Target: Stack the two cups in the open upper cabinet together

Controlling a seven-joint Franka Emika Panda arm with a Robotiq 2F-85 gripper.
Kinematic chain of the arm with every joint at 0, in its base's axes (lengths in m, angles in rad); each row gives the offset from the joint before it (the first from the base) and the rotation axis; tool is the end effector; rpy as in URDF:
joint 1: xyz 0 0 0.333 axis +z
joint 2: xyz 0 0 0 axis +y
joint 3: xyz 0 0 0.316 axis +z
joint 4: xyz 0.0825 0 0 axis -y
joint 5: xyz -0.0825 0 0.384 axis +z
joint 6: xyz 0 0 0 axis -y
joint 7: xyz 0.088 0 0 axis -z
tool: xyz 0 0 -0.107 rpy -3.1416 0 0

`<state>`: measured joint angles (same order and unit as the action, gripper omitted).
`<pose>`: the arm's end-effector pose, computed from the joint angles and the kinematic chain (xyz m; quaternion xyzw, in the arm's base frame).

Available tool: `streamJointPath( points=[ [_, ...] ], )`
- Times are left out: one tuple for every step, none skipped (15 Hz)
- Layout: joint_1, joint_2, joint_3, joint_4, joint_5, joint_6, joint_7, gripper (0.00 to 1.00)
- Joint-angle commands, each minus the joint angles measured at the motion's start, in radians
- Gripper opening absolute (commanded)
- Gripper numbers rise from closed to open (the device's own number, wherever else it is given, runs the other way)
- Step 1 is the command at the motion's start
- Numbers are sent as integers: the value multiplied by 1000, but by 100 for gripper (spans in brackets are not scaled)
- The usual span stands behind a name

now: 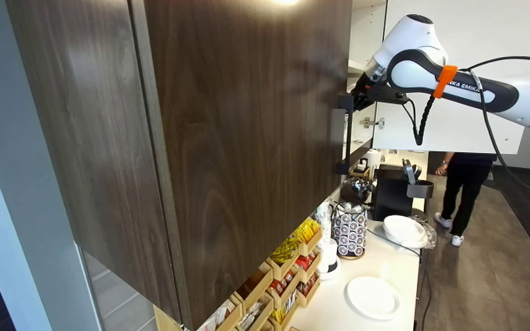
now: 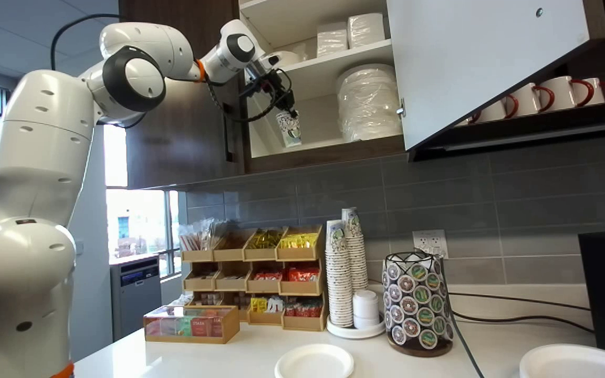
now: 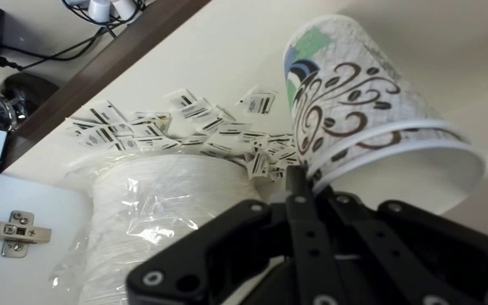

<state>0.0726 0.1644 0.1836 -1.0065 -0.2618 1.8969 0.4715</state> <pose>0.5789 0.1150 0.8382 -0.9216 0.1111 -0.3716 0.0163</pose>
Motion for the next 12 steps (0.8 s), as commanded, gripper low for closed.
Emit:
streamJointPath(
  points=[
    [13, 34, 3, 59, -19, -111, -25, 1],
    [15, 39, 4, 63, -20, -132, -28, 1],
    [18, 45, 5, 69, -19, -146, -30, 1],
    [20, 52, 5, 73, -20, -154, -32, 1],
    [22, 58, 6, 78, -19, -157, -31, 1],
    [25, 66, 6, 87, -19, -154, -26, 22],
    [27, 71, 6, 94, -21, -148, -27, 31],
    [29, 76, 5, 99, -26, -140, -25, 38],
    [30, 80, 4, 108, -27, -139, -24, 44],
    [32, 83, 2, 114, -31, -136, -25, 53],
    [31, 82, 1, 123, -31, -137, -25, 60],
    [27, 77, 0, 127, -30, -139, -26, 66]
  ],
)
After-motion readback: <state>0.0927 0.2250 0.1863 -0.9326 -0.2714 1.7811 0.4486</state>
